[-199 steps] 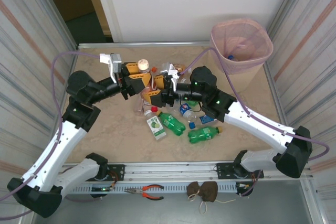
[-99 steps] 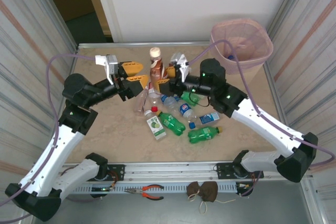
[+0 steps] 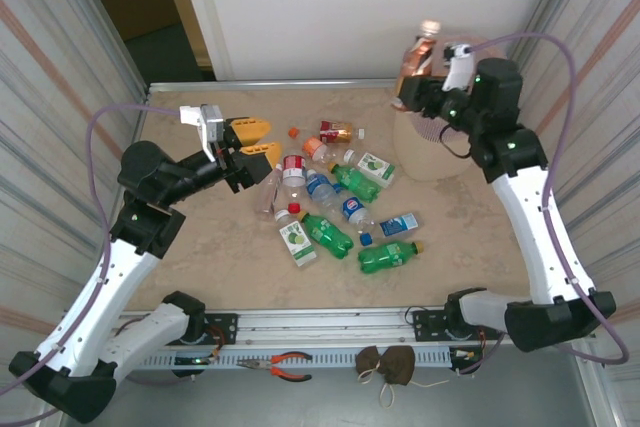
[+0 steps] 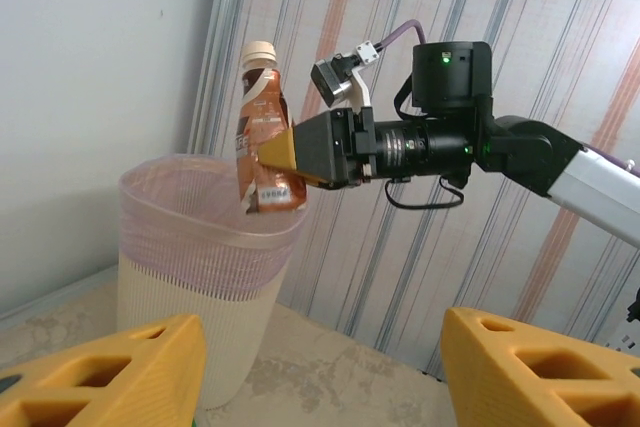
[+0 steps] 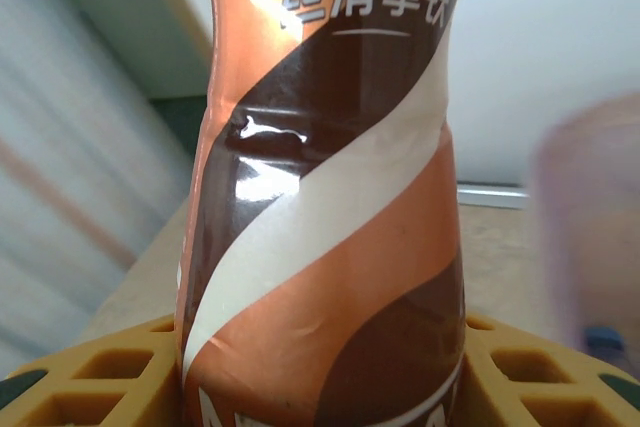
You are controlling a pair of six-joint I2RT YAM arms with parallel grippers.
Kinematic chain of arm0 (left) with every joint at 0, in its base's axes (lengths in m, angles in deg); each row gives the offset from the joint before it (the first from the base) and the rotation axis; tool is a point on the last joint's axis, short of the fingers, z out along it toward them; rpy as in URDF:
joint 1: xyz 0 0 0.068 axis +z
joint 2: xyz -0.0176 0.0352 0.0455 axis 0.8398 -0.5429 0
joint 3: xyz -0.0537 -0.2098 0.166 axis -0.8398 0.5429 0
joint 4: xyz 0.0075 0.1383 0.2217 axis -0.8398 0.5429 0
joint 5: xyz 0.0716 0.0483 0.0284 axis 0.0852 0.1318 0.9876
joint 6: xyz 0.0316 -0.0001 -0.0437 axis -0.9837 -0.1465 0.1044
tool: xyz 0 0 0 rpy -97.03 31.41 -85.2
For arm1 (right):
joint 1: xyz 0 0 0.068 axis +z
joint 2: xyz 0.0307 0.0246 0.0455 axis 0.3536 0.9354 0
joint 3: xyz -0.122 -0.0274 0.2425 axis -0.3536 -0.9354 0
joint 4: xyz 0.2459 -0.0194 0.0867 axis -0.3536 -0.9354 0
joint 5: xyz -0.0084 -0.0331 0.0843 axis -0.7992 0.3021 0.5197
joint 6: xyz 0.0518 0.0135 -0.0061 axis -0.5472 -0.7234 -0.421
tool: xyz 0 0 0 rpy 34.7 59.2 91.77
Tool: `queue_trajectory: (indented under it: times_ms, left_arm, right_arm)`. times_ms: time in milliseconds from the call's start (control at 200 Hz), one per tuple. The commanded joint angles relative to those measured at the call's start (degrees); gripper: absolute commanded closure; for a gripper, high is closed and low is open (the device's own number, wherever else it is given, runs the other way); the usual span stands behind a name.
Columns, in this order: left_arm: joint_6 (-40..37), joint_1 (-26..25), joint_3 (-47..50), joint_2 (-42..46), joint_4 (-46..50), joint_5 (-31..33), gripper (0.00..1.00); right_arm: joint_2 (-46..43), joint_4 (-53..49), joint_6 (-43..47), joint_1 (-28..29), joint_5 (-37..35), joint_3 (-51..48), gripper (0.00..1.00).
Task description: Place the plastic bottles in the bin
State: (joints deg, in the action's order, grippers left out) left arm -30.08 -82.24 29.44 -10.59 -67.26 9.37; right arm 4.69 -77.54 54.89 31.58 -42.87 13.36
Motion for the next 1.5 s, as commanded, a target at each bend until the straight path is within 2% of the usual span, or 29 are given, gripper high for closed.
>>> queue_trajectory:
  times_ms: [0,105,200,301,461,731,1177,1393,1498]
  left_arm:
    - [-1.3,-0.26,-0.48,0.76,-0.52,0.5,0.37]
    - [-1.17,-0.23,-0.22,0.67,-0.88,0.51,0.37]
    - [-1.15,-0.25,0.06,0.72,-1.14,0.69,0.36]
    - [-1.24,-0.26,0.54,1.0,-1.23,0.85,0.36]
    - [-1.38,-0.27,1.63,1.81,-1.23,1.31,0.36]
    - [-1.78,-0.19,4.02,3.77,-1.14,1.98,0.36]
    - [0.09,-0.19,7.56,4.57,-1.51,4.84,0.36]
    - [1.09,-0.14,9.05,5.06,-1.45,6.29,0.36]
    - [0.99,-0.19,9.55,5.56,-0.98,7.14,0.35]
  right_arm:
    - [3.25,-5.08,-6.47,-4.76,0.83,4.44,0.59]
    - [6.58,-5.43,-11.65,-7.57,-0.35,7.05,0.69]
    - [8.19,-3.81,-17.45,-8.15,-3.32,7.29,0.68]
    - [10.24,-4.99,-24.69,-7.56,-12.07,8.95,0.68]
    - [17.84,-19.8,-34.95,-7.27,-22.59,19.94,0.66]
    - [32.78,-41.69,-46.81,-6.81,-32.05,40.02,0.66]
    - [45.36,-45.89,-57.97,-7.15,-31.57,42.4,0.66]
    - [48.8,-47.25,-61.62,-7.29,-31.33,40.97,0.62]
    - [48.74,-46.79,-63.28,-7.49,-30.79,39.13,0.55]
